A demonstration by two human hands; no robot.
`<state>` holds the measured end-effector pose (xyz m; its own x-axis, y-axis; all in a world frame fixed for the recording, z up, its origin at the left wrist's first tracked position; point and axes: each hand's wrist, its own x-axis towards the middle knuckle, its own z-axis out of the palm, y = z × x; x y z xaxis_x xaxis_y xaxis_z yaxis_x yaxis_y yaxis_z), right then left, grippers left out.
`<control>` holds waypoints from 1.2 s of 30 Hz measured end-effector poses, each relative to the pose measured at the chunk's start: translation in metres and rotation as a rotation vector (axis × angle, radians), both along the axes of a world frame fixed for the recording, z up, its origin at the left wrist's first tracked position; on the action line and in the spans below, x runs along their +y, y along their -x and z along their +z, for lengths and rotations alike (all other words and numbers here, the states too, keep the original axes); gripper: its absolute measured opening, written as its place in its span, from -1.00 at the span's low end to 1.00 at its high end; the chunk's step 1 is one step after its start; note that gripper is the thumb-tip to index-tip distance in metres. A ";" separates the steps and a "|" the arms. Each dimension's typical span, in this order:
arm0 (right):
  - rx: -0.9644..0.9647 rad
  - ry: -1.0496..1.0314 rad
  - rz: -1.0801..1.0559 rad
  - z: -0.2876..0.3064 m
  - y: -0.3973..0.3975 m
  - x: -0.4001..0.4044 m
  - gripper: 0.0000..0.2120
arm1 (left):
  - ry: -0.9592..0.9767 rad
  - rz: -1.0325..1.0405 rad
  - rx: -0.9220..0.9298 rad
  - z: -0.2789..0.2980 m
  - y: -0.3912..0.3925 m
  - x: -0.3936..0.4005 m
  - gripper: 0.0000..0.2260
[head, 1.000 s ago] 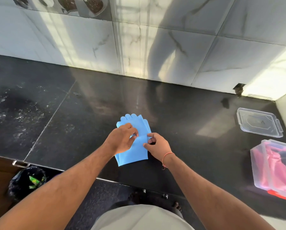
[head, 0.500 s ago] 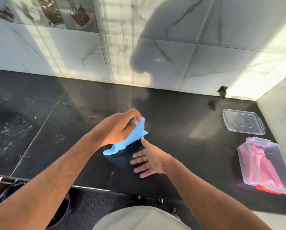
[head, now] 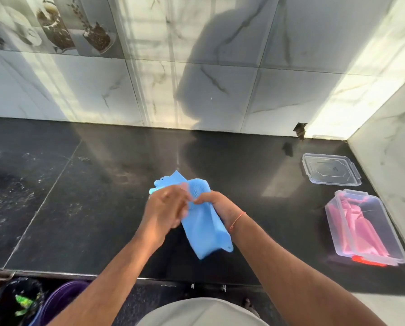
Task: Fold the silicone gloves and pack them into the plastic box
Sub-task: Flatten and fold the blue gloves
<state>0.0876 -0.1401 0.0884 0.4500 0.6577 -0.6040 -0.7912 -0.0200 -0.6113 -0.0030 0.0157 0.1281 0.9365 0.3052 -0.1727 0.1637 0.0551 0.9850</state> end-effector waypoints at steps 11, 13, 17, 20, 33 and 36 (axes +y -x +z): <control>-0.171 -0.087 -0.038 -0.004 0.008 -0.088 -0.46 | 0.551 -0.326 0.314 -0.085 0.003 -0.040 -0.24; -0.177 -0.077 -0.055 -0.005 0.011 -0.108 -0.49 | 0.743 -0.328 0.186 -0.080 -0.019 -0.057 -0.22; -0.194 0.014 -0.125 -0.013 0.017 -0.148 -0.50 | 0.842 -0.143 0.126 -0.070 -0.062 -0.090 -0.39; -0.196 0.106 -0.195 -0.020 0.020 -0.176 -0.52 | 0.800 -0.154 0.180 -0.073 -0.088 -0.116 -0.62; -0.161 0.534 -0.103 -0.067 0.033 -0.206 -0.81 | 0.562 -0.121 0.446 -0.107 -0.139 -0.129 -0.76; -0.196 0.599 -0.016 -0.076 0.034 -0.192 -0.92 | 0.466 -0.094 0.483 -0.116 -0.144 -0.114 -0.79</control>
<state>0.0536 -0.3321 0.0129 0.5965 0.2232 -0.7709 -0.6688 -0.3926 -0.6313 0.1415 -0.0986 0.0125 0.7400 0.0181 -0.6724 0.6046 0.4201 0.6767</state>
